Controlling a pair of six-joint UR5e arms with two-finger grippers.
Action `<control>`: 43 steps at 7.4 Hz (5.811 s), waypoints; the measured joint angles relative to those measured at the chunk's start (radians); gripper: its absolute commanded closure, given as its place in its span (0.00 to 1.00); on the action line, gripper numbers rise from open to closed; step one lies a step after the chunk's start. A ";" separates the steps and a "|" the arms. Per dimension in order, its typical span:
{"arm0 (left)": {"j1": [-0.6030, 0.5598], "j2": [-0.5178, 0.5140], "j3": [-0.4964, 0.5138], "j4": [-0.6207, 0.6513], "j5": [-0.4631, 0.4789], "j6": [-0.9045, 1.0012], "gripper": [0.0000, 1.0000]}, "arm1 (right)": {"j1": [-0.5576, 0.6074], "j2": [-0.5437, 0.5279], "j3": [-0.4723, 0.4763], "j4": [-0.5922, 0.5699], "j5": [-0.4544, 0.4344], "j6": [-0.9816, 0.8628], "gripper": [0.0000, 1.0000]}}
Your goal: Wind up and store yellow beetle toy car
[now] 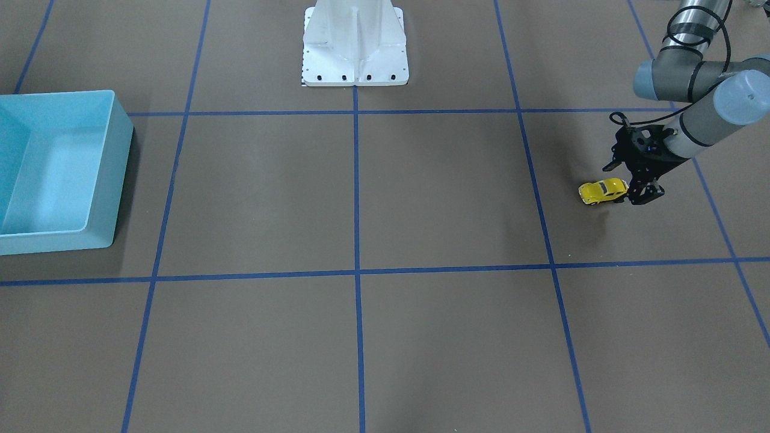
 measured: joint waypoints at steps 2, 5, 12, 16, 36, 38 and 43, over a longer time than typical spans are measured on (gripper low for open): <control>0.000 -0.003 0.006 -0.001 0.000 -0.005 0.41 | 0.000 0.000 0.000 0.000 0.000 0.000 0.00; -0.003 -0.005 0.014 -0.005 0.001 -0.005 0.70 | 0.000 0.000 0.000 0.000 -0.001 0.000 0.00; -0.033 -0.044 -0.056 -0.090 -0.012 0.000 0.85 | 0.000 0.000 0.000 0.000 -0.001 0.000 0.00; 0.081 -0.165 -0.073 -0.093 -0.012 -0.074 0.88 | 0.000 0.000 0.000 0.000 -0.001 0.000 0.00; 0.158 -0.136 -0.028 -0.085 -0.009 -0.087 0.88 | 0.000 0.000 0.001 0.000 -0.001 -0.001 0.00; 0.155 -0.129 -0.028 -0.086 -0.011 -0.086 0.88 | 0.000 0.000 0.000 0.000 -0.001 -0.001 0.00; 0.136 -0.108 -0.028 -0.086 -0.012 -0.084 0.88 | 0.000 0.000 0.000 0.000 -0.001 -0.002 0.00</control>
